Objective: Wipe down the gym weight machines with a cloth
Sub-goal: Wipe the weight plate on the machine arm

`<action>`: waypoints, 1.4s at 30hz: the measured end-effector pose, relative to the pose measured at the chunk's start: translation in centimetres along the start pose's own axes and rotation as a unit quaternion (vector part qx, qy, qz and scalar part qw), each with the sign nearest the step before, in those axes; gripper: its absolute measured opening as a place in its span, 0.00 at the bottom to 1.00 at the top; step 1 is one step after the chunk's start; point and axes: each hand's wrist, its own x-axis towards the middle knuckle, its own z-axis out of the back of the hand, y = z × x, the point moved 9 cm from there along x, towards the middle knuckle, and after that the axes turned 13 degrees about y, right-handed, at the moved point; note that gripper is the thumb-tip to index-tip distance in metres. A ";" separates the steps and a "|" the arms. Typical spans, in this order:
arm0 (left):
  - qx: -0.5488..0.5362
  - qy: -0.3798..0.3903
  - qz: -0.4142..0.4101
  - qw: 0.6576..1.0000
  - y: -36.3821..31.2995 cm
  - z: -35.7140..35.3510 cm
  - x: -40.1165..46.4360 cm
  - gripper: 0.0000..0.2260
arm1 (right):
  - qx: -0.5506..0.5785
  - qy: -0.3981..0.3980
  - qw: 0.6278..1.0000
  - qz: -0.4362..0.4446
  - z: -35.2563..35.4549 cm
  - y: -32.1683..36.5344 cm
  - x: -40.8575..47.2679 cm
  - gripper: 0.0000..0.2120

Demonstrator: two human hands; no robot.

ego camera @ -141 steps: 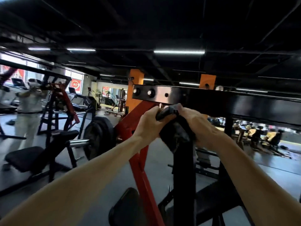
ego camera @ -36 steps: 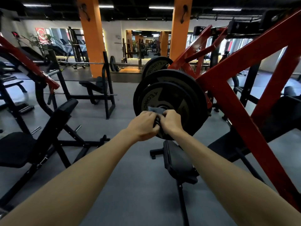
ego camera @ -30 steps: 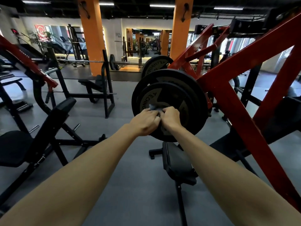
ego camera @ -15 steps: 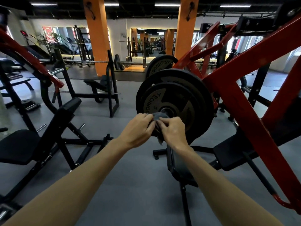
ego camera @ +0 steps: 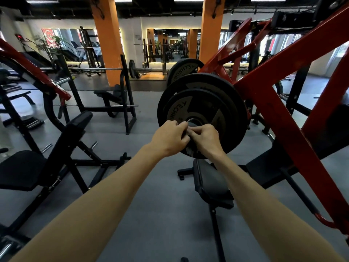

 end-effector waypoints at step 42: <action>-0.081 -0.080 -0.096 0.989 -1.2 3.6 -0.1 0.27 | 0.228 -0.032 0.972 -0.043 -1.6 -2.8 -3.6 0.09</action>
